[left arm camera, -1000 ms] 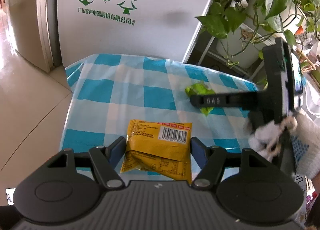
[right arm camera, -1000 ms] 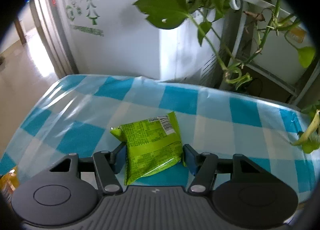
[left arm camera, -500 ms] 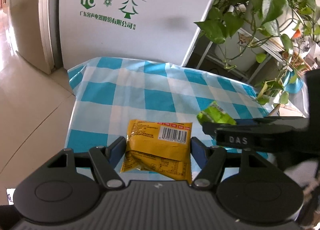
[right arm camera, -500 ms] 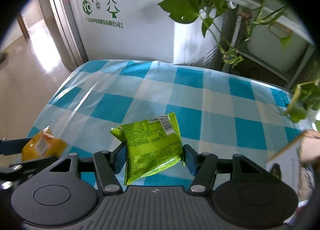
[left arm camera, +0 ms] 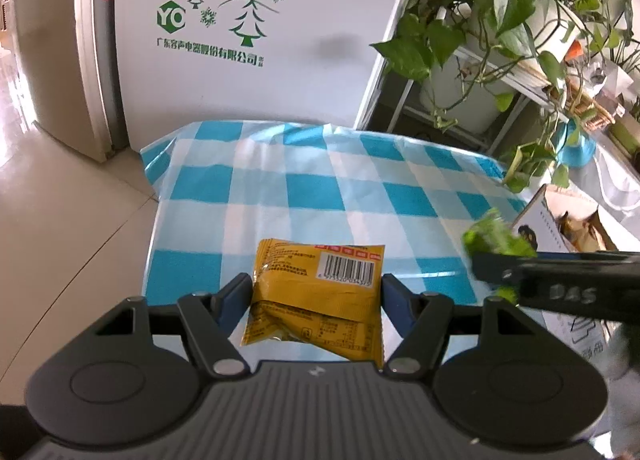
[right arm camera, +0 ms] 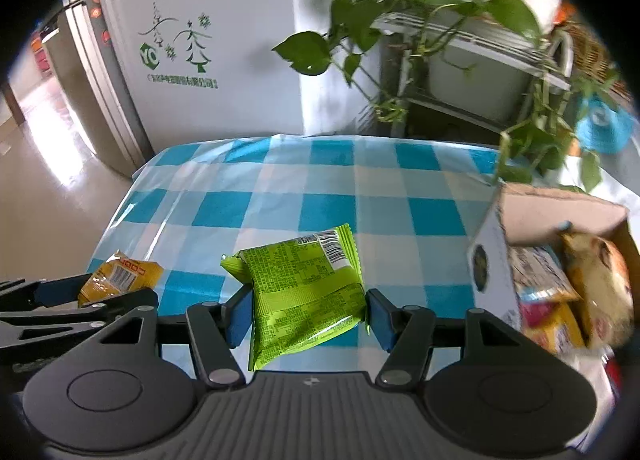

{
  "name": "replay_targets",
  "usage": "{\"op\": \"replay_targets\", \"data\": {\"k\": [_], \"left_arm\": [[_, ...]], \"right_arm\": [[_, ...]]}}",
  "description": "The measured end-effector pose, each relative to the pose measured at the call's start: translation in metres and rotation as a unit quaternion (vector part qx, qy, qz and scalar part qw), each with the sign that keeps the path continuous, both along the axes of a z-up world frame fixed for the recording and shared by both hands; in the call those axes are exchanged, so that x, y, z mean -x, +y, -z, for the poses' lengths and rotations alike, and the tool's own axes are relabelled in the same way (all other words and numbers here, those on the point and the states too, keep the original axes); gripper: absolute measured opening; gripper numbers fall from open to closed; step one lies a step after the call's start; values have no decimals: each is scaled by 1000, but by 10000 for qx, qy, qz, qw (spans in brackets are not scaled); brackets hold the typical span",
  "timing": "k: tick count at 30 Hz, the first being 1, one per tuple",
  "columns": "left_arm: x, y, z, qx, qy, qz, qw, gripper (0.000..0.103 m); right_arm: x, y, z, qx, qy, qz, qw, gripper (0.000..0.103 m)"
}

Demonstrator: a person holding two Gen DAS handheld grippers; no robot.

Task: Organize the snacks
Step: 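Lift the yellow bag with the left tool while the right tool lifts the green bag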

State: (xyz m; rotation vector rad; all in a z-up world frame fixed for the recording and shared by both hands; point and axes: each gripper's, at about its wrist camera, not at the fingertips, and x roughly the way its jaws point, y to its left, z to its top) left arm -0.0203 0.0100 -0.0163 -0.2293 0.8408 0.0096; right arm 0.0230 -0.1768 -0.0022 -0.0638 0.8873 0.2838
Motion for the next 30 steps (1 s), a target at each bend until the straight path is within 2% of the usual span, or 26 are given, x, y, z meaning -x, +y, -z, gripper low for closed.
{"op": "replay_targets", "data": {"k": [5, 13, 30], "left_arm": [[13, -1, 2, -50, 54, -37, 10000, 69], [36, -7, -2, -58, 49, -56, 10000, 69], [58, -42, -26, -309, -188, 140, 9992, 69]], "right_arm": [[20, -9, -8, -105, 13, 163, 9998, 66], [51, -16, -13, -221, -26, 117, 9997, 66], [81, -43, -34, -473, -354, 232, 9980, 66]]}}
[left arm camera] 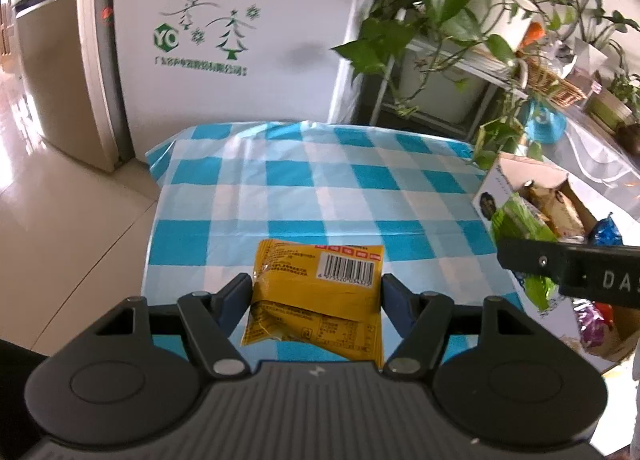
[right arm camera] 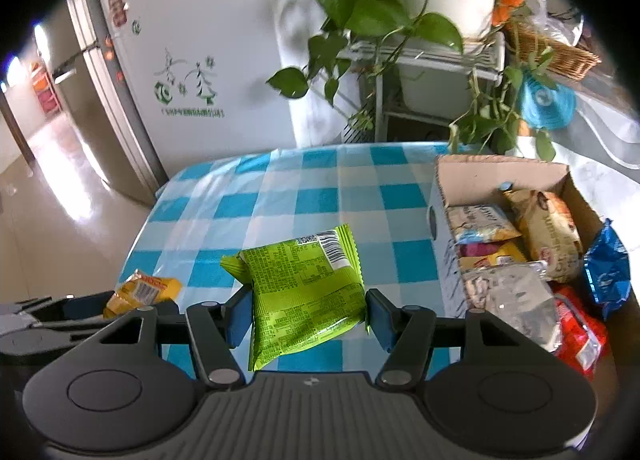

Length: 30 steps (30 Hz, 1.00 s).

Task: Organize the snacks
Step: 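Lift the yellow bag with the left tool while the right tool lifts the green bag, then carry the yellow bag over the box with the left tool while the right tool carries the green bag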

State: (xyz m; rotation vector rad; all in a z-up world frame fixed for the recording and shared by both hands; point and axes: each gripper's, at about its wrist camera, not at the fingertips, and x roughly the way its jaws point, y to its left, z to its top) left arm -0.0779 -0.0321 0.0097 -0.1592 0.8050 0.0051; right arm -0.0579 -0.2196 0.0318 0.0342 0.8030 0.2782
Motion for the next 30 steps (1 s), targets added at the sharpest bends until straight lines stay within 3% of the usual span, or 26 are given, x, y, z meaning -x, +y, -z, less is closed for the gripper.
{"op": "replay_targets", "data": {"k": [19, 30], "left_arm": [[-5, -90, -31, 8, -290, 848, 9960, 69], [-12, -142, -46, 197, -385, 1457, 9884, 69]], "right_arm": [[11, -72, -30, -191, -365, 812, 9958, 66], [18, -150, -52, -410, -573, 1440, 9871, 67]]}}
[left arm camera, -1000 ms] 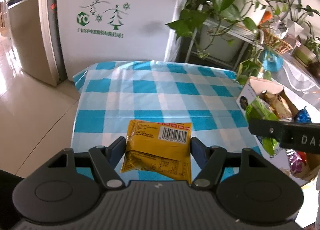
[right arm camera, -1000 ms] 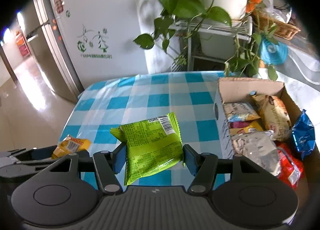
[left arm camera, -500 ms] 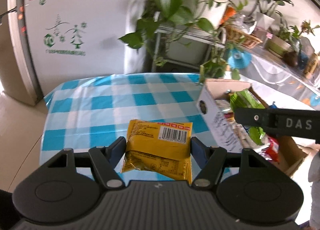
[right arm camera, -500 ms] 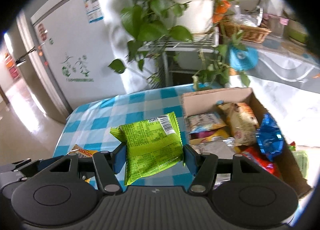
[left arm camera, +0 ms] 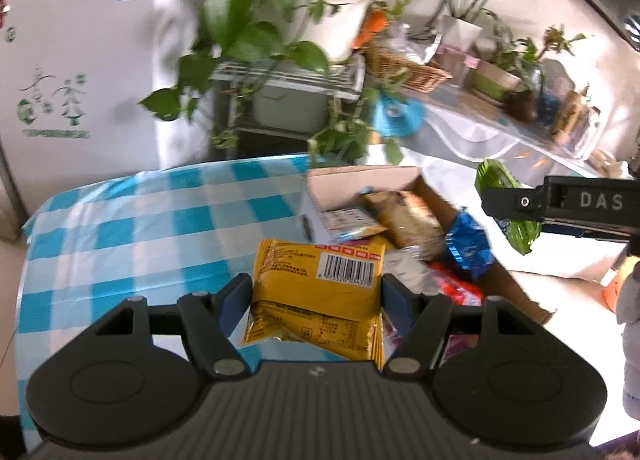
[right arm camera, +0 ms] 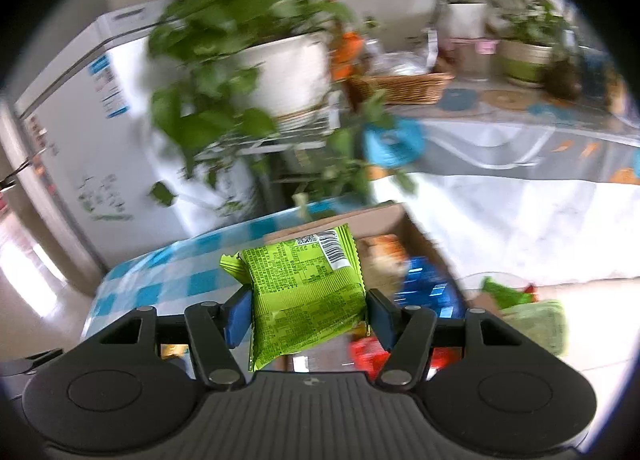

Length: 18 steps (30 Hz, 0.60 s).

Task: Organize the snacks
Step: 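Carry the yellow bag over the box with the left tool while the right tool carries the green bag, then open both tools to drop the yellow and green bags into the box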

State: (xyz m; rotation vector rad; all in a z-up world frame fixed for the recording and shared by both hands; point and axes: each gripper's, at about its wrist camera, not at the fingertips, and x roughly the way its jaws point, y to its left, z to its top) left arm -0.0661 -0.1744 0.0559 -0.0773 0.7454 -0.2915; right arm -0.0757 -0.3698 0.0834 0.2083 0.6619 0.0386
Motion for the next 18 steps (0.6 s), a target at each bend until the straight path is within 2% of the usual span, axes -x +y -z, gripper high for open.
{"op": "replay_targets", "data": {"k": [2, 6, 10, 14, 18], "left_arm": [[-2, -11, -1, 40, 4, 110, 9999, 69], [-6, -31, 1, 62, 42, 328, 9994, 69], [-10, -50, 8, 131, 167, 497, 9985, 70], [-13, -67, 18, 177, 321, 602, 9975, 70], [-17, -80, 28, 223, 465, 685, 9963, 71]], "right_arm": [[-1, -13, 0, -16, 23, 168, 9999, 67], [-1, -33, 4, -362, 114, 264, 9989, 67], [-3, -41, 9, -399, 223, 374, 9983, 67], [-5, -50, 16, -743, 393, 529, 9951, 67], [-6, -53, 20, -756, 484, 683, 9936, 67]]}}
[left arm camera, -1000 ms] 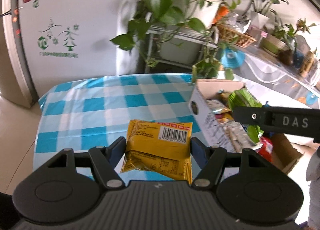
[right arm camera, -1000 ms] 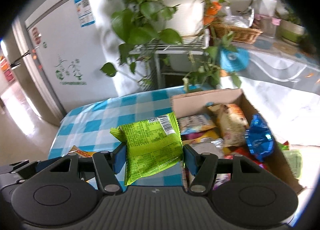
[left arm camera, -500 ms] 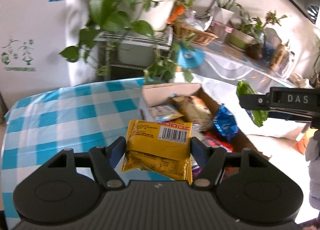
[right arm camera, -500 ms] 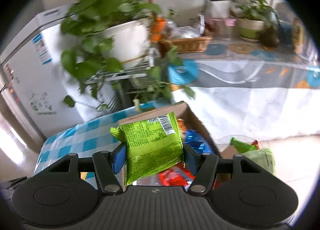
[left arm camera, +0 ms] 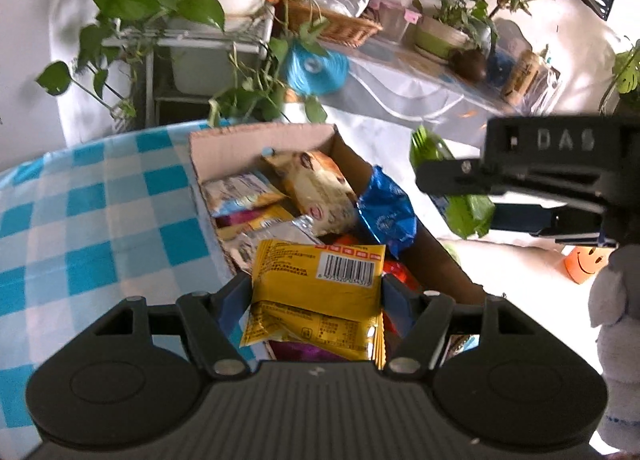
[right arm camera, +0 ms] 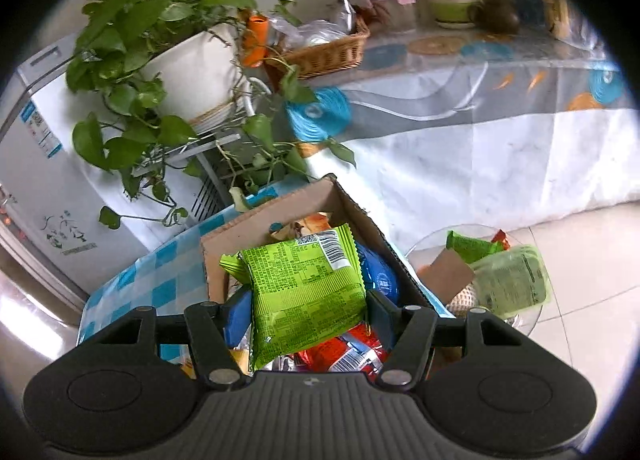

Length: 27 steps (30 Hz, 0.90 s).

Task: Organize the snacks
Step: 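Open both tools to drop the yellow and green bags into the box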

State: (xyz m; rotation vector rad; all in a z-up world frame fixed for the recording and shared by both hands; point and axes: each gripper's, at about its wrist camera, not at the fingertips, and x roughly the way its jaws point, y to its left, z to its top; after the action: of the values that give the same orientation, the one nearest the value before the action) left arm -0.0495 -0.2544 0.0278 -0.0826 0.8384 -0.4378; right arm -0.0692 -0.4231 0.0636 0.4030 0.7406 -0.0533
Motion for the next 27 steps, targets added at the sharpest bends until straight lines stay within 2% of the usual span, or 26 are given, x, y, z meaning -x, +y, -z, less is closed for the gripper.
{"op": "replay_targets", "data": {"k": [3, 6, 7, 9, 10, 11, 17, 22, 27], "left_arm": [[-1, -8, 4, 14, 48, 56, 10000, 74], [0, -14, 4, -132, 47, 49, 9999, 78], [0, -14, 4, -176, 59, 48, 9998, 80], [0, -13, 2, -276, 107, -19, 9996, 93], [1, -12, 1, -347, 121, -82, 9993, 94], [1, -10, 0, -433, 133, -130, 9989, 94], [4, 4, -8, -609, 253, -331, 9973, 96], [8, 15, -14, -854, 223, -488, 9949, 96], [8, 29, -16, -944, 248, -664, 9930, 97]], "right_arm": [[-2, -3, 3, -83, 38, 61, 9999, 68], [-2, -7, 6, -95, 120, 206, 9997, 73], [-3, -8, 7, -111, 125, 233, 9996, 73], [-3, -10, 7, -147, 130, 280, 9994, 78], [-3, -11, 8, -157, 153, 311, 9993, 85], [-3, -11, 8, -161, 185, 350, 9991, 88], [-3, -7, 10, -59, 223, 294, 9993, 92], [-4, -3, 11, 215, 361, 309, 9986, 96], [-5, 4, 13, 526, 482, 289, 9970, 97]]}}
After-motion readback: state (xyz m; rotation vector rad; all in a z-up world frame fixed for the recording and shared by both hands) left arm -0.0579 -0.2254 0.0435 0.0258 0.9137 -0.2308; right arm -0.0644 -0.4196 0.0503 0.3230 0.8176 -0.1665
